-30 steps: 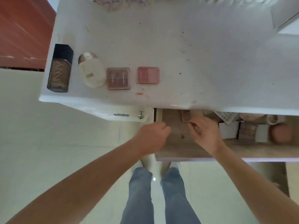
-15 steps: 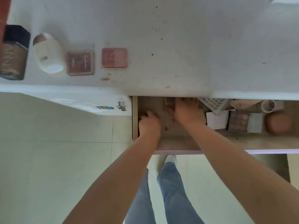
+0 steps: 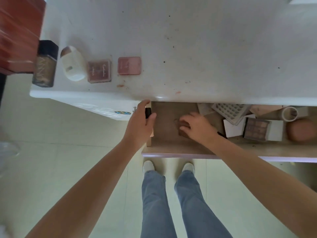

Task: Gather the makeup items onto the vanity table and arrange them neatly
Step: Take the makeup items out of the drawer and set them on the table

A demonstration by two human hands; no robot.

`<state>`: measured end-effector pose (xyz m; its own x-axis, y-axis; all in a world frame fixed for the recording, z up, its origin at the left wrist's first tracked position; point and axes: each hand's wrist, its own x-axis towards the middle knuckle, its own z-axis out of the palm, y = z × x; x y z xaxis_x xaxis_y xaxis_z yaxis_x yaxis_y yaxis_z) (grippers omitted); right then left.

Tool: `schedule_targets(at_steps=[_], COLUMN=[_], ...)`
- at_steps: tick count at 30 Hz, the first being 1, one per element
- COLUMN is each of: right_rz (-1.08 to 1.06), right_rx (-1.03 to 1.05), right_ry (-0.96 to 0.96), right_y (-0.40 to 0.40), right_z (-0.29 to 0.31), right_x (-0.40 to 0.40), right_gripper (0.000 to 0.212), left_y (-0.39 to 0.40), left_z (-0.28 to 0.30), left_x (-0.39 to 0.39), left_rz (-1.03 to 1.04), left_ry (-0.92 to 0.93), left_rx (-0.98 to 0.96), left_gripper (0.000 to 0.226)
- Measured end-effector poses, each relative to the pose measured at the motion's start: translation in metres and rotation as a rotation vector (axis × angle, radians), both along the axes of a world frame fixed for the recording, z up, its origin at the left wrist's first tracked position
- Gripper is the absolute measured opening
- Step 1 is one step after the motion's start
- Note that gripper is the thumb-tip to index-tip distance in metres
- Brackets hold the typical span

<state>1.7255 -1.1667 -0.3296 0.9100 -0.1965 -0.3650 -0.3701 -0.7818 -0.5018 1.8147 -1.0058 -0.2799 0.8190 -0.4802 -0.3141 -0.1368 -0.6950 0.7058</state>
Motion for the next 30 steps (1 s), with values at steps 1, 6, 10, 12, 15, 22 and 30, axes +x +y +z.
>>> schedule_targets(at_steps=[1, 6, 10, 12, 15, 22, 30], right_rz=[0.035, -0.146, -0.396, -0.445, -0.404, -0.374, -0.449], right_rx=[0.005, 0.142, 0.354, 0.374, 0.315, -0.023, -0.034], right_ry=[-0.12, -0.43, -0.385, -0.364, -0.291, -0.508, -0.605], right_y=[0.003, 0.001, -0.02, -0.029, -0.03, -0.014, -0.013], right_z=[0.014, 0.086, 0.103, 0.099, 0.085, 0.057, 0.058], right_x=[-0.004, 0.028, 0.098, 0.128, 0.153, 0.155, 0.159], right_gripper=[0.026, 0.017, 0.01, 0.014, 0.022, 0.02, 0.012], left_y=[-0.001, -0.015, -0.037, -0.047, -0.059, -0.087, -0.104], left_z=[0.008, 0.038, 0.051, 0.053, 0.049, 0.032, 0.026], left_x=[0.007, 0.069, 0.128, 0.155, 0.187, 0.23, 0.23], left_rz=[0.035, 0.202, 0.192, 0.178, 0.1, 0.005, 0.071], left_ry=[-0.028, -0.2, -0.305, -0.294, -0.284, -0.322, -0.397], left_rx=[-0.05, -0.151, -0.076, -0.01, 0.108, 0.181, -0.021], left_gripper=[0.044, 0.035, 0.027, 0.023, 0.02, 0.02, 0.036])
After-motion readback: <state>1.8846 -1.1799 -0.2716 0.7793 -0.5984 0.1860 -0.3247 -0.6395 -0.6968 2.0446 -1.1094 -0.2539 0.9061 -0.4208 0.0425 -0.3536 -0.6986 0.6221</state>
